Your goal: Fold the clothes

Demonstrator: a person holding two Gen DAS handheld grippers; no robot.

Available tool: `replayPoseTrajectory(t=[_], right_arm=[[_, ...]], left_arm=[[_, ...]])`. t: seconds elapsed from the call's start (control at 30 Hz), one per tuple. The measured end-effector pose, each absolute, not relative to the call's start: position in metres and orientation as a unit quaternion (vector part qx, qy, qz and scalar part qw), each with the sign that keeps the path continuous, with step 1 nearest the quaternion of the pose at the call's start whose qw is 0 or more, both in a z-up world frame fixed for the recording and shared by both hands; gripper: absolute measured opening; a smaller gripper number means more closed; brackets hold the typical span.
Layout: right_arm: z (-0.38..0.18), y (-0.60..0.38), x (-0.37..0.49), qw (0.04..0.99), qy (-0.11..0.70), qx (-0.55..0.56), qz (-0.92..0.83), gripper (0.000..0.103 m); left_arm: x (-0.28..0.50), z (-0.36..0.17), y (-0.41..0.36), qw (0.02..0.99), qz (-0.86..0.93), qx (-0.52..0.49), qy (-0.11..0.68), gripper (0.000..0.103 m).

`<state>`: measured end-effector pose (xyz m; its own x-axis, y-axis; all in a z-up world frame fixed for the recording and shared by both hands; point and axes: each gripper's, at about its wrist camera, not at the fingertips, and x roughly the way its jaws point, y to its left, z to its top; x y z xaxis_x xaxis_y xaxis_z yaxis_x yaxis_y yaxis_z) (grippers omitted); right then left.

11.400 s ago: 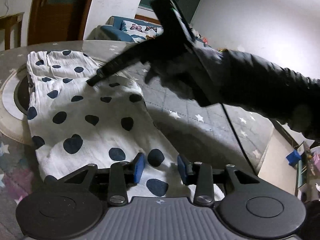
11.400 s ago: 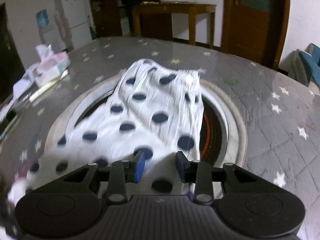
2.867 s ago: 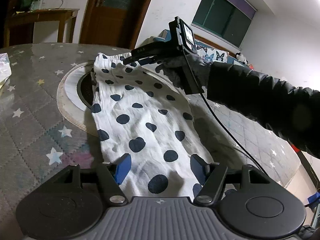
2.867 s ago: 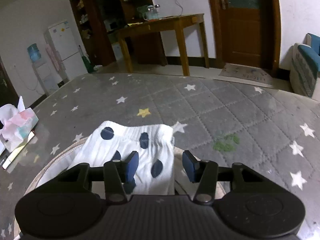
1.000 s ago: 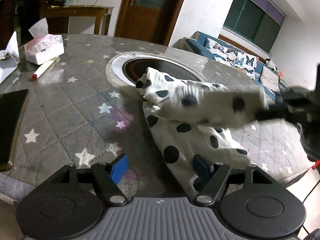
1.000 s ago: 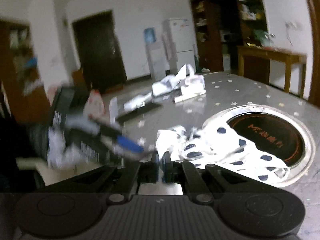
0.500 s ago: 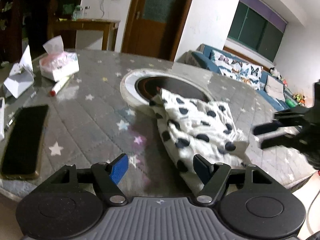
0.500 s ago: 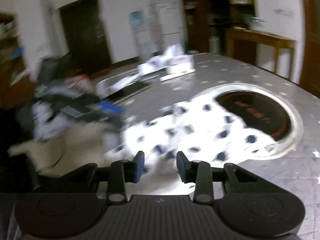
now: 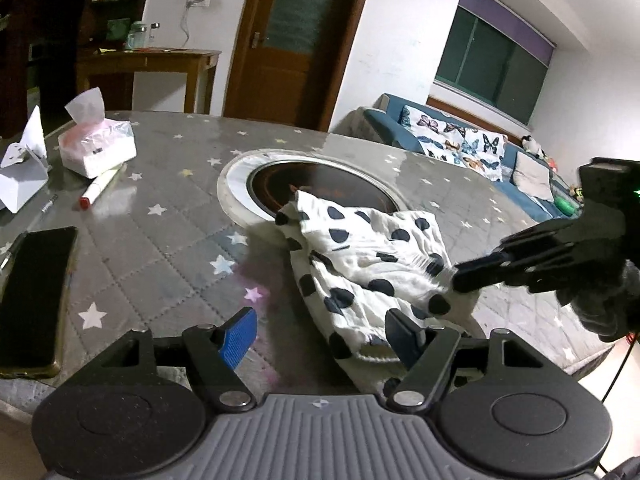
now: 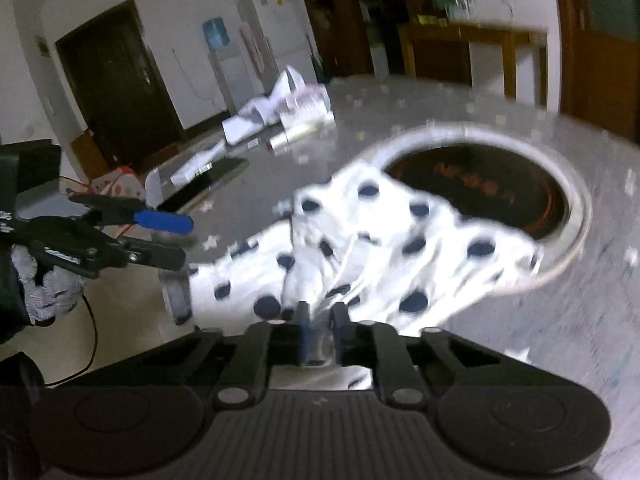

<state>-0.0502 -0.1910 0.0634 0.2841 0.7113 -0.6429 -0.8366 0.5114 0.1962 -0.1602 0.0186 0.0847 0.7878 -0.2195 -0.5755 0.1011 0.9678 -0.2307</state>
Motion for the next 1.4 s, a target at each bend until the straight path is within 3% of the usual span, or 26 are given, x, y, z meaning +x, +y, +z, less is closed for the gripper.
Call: replayPoseTrajectory(t=[0.23,0.47,0.6,0.67,0.73,0.87,0.97,1.07,1.2,1.3,1.33,1.4], right_arm=[[0.087,-0.17,-0.108,0.745,0.24,-0.21,0.586,0.01],[0.083,-0.17,-0.124,0.734,0.25,-0.218,0.592,0.03],[0.076,-0.171,-0.121,0.75,0.268,-0.224,0.563,0.034],[0.071,-0.168,-0.124,0.751,0.267,-0.234,0.557,0.043],[0.067,-0.164,-0.128,0.751,0.264,-0.247,0.552,0.045],[0.056,-0.154,-0.135,0.753,0.249,-0.279,0.541,0.045],[0.049,-0.15,-0.138,0.749,0.244,-0.302,0.536,0.045],[0.05,-0.152,-0.138,0.75,0.246,-0.298,0.537,0.044],[0.059,-0.157,-0.13,0.764,0.252,-0.27,0.529,0.04],[0.056,-0.156,-0.124,0.768,0.266,-0.266,0.518,0.032],[0.054,-0.156,-0.123,0.768,0.269,-0.265,0.517,0.023],[0.054,-0.158,-0.123,0.771,0.267,-0.257,0.518,0.019]], left_arm=[[-0.163,0.091,0.025,0.946,-0.07,-0.094,0.302,0.073],[-0.165,0.098,0.029,0.949,-0.073,-0.093,0.292,0.073],[-0.162,0.099,0.027,0.949,-0.087,-0.092,0.29,0.071],[-0.158,0.097,0.022,0.946,-0.103,-0.093,0.294,0.071],[-0.154,0.094,0.018,0.942,-0.114,-0.093,0.303,0.071],[-0.148,0.084,0.013,0.931,-0.132,-0.103,0.323,0.061],[-0.146,0.078,0.01,0.925,-0.147,-0.109,0.334,0.033],[-0.146,0.075,0.01,0.921,-0.152,-0.117,0.338,0.028],[-0.148,0.079,0.01,0.924,-0.159,-0.119,0.328,0.013],[-0.149,0.082,0.009,0.925,-0.164,-0.117,0.322,0.008],[-0.149,0.083,0.009,0.926,-0.164,-0.118,0.32,0.008],[-0.152,0.087,0.009,0.927,-0.166,-0.119,0.315,0.007]])
